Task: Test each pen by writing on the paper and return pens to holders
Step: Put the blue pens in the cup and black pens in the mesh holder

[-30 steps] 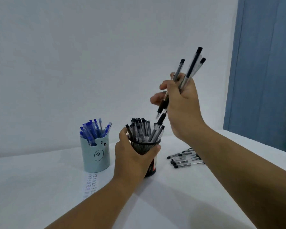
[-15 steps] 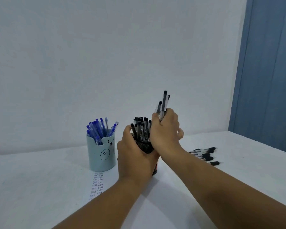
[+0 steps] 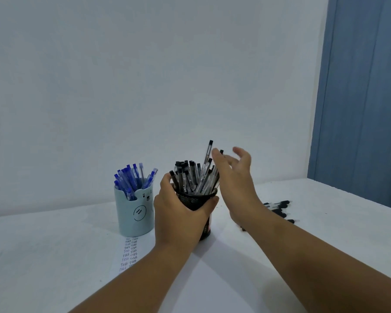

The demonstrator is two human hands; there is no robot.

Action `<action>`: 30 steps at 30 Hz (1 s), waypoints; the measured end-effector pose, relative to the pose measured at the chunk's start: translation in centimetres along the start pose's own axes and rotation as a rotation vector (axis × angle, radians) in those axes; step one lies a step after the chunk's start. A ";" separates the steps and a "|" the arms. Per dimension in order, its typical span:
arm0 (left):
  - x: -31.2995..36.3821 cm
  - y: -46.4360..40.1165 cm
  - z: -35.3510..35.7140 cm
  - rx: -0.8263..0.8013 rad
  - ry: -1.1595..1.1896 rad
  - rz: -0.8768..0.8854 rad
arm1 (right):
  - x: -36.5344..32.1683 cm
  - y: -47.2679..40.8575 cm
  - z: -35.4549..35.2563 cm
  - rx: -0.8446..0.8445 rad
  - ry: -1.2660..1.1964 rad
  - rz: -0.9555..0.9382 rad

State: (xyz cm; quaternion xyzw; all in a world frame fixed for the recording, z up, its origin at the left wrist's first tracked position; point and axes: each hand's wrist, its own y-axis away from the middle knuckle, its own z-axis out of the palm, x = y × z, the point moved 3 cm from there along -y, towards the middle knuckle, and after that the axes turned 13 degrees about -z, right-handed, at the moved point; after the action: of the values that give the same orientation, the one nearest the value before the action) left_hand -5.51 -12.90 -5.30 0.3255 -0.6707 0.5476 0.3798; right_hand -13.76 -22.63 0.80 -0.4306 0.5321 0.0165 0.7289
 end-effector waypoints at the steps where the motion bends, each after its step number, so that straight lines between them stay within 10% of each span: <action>1: 0.1 0.1 0.0 -0.013 -0.019 0.012 | -0.3 -0.2 -0.2 0.018 -0.012 -0.040; 16: 0.9 0.6 0.7 -0.248 0.039 0.026 | -1.4 -0.5 0.4 -0.132 0.210 -0.572; 22: 1.1 -0.6 0.5 -0.404 0.087 -0.129 | -1.0 -0.7 -0.1 -0.412 0.204 -0.282; 30: 4.7 -3.0 -0.2 -0.303 0.088 -0.187 | -1.7 -4.0 -2.7 -0.255 -0.021 -0.174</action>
State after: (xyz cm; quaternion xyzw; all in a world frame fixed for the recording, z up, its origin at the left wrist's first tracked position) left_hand -5.30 -13.33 0.28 0.3014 -0.6951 0.4163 0.5027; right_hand -14.66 -26.17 4.46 -0.5638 0.4788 0.0251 0.6725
